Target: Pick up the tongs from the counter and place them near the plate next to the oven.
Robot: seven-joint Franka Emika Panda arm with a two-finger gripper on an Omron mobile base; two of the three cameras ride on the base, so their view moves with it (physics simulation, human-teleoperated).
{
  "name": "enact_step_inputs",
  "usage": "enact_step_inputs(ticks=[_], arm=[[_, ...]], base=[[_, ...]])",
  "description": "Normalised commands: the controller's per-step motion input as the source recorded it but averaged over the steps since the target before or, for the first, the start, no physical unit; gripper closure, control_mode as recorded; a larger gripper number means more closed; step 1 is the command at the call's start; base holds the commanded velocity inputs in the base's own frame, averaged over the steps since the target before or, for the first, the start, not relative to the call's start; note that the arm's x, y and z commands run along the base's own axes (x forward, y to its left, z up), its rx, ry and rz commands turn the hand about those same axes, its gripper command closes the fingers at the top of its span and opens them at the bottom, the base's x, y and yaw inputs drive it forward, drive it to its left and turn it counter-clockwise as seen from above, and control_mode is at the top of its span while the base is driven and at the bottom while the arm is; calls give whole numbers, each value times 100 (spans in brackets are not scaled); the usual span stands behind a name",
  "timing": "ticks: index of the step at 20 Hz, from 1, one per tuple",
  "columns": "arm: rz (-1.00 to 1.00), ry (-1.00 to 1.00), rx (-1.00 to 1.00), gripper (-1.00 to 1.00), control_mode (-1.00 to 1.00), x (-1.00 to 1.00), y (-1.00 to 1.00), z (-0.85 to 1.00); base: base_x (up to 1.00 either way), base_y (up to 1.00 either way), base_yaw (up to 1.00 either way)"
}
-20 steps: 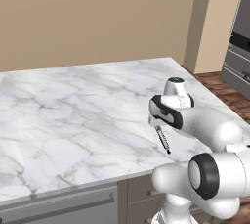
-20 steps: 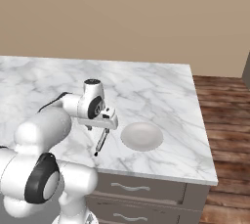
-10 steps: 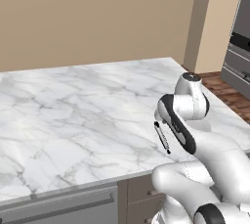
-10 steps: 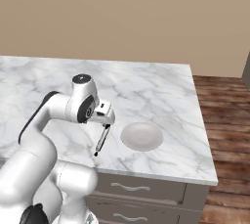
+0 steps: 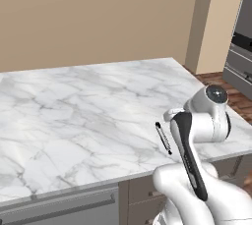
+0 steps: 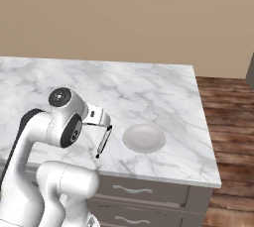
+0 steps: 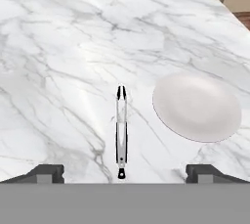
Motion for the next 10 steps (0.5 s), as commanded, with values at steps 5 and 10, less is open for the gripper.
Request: enact_step_inputs(ticks=[5,10], arm=[[0,-25,-6,-100,-100,-36,-1,61],[0,-21,-8,-100,-100,-28,-1,60]], base=[[0,0,0],[0,0,0]])
